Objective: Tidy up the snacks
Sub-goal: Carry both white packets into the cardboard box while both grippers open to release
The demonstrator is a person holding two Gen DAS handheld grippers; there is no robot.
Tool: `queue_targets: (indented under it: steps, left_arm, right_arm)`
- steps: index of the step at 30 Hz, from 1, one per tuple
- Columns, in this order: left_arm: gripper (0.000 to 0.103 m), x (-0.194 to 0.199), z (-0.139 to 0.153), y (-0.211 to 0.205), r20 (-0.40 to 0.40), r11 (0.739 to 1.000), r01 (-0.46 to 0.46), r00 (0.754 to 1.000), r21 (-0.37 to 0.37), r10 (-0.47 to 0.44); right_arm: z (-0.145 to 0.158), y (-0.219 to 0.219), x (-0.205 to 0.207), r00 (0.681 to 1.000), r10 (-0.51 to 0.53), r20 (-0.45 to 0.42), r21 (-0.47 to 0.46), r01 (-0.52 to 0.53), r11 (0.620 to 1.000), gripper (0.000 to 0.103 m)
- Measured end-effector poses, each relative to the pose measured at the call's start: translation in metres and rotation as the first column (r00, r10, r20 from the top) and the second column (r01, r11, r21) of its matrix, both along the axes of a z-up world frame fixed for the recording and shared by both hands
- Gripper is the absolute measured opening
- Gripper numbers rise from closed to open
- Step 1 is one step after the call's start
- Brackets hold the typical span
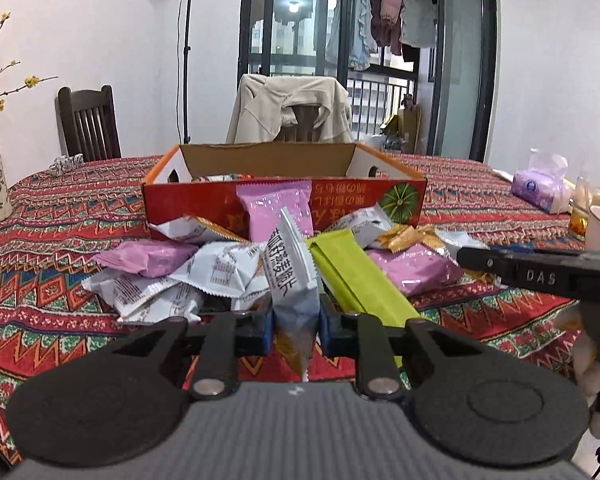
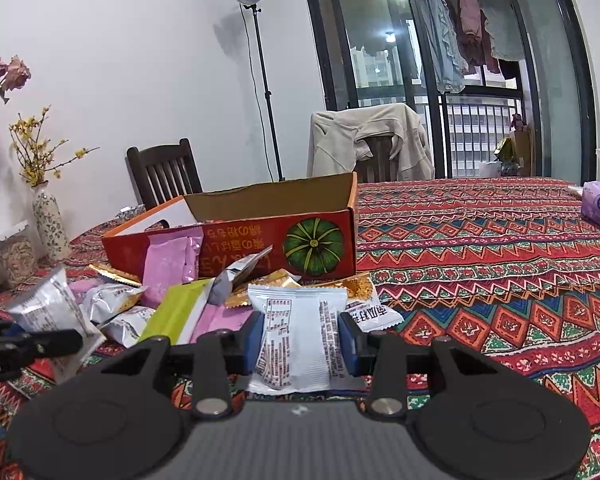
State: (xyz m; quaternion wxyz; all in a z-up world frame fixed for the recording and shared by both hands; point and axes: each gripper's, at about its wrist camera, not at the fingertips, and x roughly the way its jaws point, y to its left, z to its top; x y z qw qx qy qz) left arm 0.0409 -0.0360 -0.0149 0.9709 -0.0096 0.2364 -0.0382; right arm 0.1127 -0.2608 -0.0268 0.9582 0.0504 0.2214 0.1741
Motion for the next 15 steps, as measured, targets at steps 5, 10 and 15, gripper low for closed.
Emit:
queue_targets:
  steps: [5,10,15]
  left_arm:
    - [0.021,0.003,0.012,0.006,0.036,1.000,0.001,0.999,-0.004,0.000]
    - [0.021,0.015,0.029,0.014,0.091,1.000,-0.010,0.996,0.000,0.010]
    - [0.021,0.037,0.046,0.022,0.115,1.000,-0.012,0.993,-0.024,0.014]
  right_arm:
    - [0.001,0.006,-0.003,1.000,-0.009,0.016,-0.041,0.010,0.999,0.039]
    - [0.014,0.013,-0.006,0.999,0.011,0.043,-0.044,-0.009,0.999,0.039]
    - [0.041,0.023,0.001,0.994,0.036,0.104,-0.044,-0.032,0.999,0.039]
